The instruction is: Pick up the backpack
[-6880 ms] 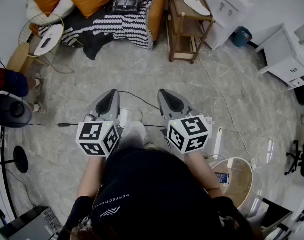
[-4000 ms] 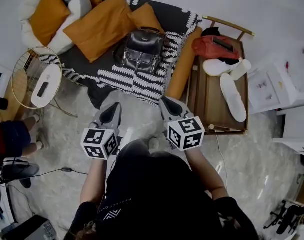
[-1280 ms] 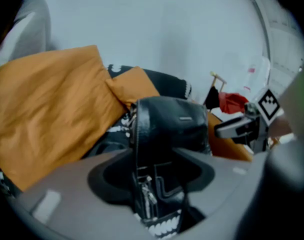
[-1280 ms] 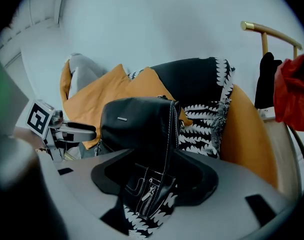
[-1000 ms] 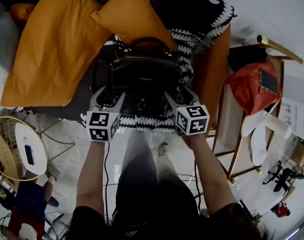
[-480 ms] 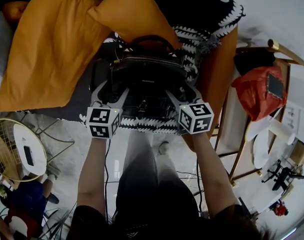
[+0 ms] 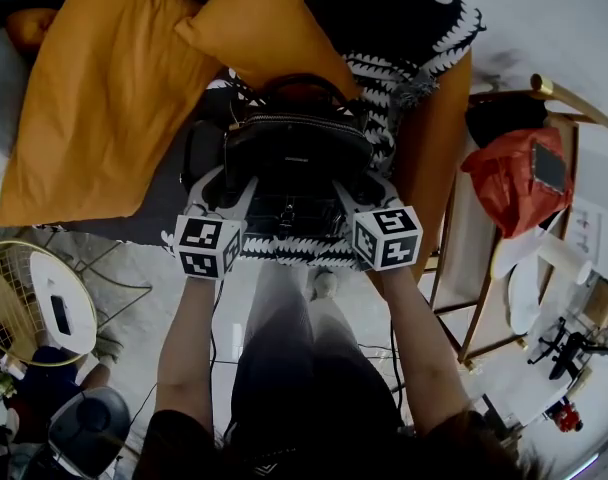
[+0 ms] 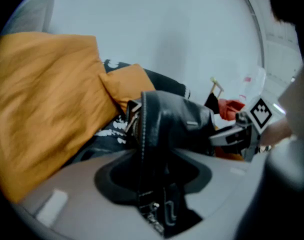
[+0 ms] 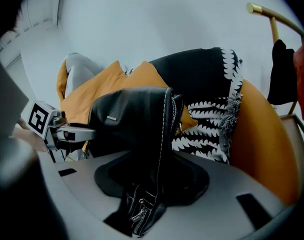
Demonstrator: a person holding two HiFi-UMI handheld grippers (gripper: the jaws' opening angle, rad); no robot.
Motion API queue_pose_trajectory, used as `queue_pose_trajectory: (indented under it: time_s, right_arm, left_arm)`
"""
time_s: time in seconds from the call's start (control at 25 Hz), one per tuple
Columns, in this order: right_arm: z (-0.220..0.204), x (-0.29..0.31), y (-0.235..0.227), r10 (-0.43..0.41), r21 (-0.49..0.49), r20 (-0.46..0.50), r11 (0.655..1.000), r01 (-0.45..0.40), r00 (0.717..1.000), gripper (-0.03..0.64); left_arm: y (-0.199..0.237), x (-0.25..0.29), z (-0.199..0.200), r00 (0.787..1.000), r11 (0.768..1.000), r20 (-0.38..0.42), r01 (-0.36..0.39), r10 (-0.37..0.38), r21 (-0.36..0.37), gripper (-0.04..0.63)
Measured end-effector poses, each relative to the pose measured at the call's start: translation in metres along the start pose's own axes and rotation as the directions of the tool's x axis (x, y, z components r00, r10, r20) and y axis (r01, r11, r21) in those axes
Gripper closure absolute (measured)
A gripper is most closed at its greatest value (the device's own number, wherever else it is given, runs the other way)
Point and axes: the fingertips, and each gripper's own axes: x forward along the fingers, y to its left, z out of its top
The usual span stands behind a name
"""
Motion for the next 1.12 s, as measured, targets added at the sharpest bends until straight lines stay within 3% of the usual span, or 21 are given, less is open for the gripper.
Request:
queue_pose_trajectory:
  time_s: [0.16,0.64,1.12]
  right_arm:
    - [-0.001,-0.006,0.008,-0.003,-0.024,0.010,1.000,0.003,1.000,0.507]
    - [-0.005,-0.043,0.026,0.037,-0.071,0.012,0.997,-0.036,0.999,0.570]
    - [0.011,-0.093,0.038,0.048,-0.108,0.027,0.993,-0.044,0.999,0.584]
  left_arm:
    - [-0.006,-0.007,0.000,1.000,0.999,0.006,-0.011,0.011,0.030,0.441]
    - [-0.034,-0.048,0.006,0.997,0.997,0.036,-0.069,0.068,0.022,0.497]
    - [-0.078,-0.098,0.022,0.994,0.996,0.063,-0.090,0.090,-0.003,0.523]
